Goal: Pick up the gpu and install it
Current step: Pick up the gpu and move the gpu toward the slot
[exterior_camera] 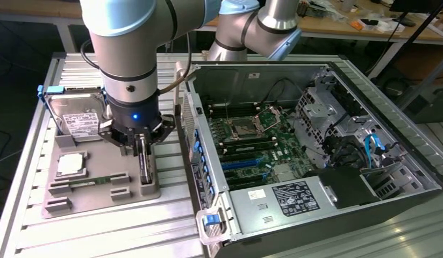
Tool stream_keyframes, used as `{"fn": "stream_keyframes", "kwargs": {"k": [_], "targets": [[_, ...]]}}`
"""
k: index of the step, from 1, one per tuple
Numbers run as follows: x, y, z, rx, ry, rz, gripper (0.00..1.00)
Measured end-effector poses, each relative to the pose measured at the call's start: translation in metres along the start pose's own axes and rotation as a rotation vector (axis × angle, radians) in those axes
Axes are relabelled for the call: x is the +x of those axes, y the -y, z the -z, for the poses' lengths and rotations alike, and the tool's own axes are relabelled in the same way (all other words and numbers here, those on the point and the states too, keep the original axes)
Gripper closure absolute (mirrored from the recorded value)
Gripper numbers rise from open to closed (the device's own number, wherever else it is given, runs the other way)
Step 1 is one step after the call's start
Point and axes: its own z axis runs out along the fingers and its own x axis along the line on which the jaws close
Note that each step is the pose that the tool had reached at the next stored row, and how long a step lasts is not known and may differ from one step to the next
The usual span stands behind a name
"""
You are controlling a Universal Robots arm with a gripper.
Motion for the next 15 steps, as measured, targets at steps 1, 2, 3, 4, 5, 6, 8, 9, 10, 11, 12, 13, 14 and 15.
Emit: {"fn": "stream_keyframes", "kwargs": {"k": [1,2,3,4,5,6,8,9,10,11,12,13,14,15], "targets": [[0.0000,0.0000,0.0000,0.0000,0.0000,0.000,0.68],[0.0000,0.0000,0.0000,0.0000,0.0000,0.000,0.73],[0.0000,0.0000,0.0000,0.0000,0.0000,0.000,0.73],[0.0000,0.0000,0.0000,0.0000,-0.0001,0.000,0.73],[0.0000,0.0000,0.0000,0.0000,0.0000,0.000,0.73],[0.0000,0.0000,0.0000,0.0000,0.0000,0.000,0.73],[0.0000,0.0000,0.0000,0.0000,0.0000,0.000,0.73],[0.0000,0.0000,0.0000,0.0000,0.0000,0.000,0.73],[0.0000,0.0000,0.0000,-0.0002,0.0000,0.000,0.73],[0.0000,0.0000,0.0001,-0.0004,0.0002,0.000,0.73],[0.0000,-0.0001,0.0015,-0.0003,0.0003,0.000,0.73],[-0.0001,-0.0001,0.0030,-0.0002,0.0004,0.000,0.73],[-0.0001,-0.0003,0.0053,-0.0002,0.0010,0.000,0.73],[-0.0002,-0.0004,0.0080,-0.0003,0.0015,0.000,0.73]]}}
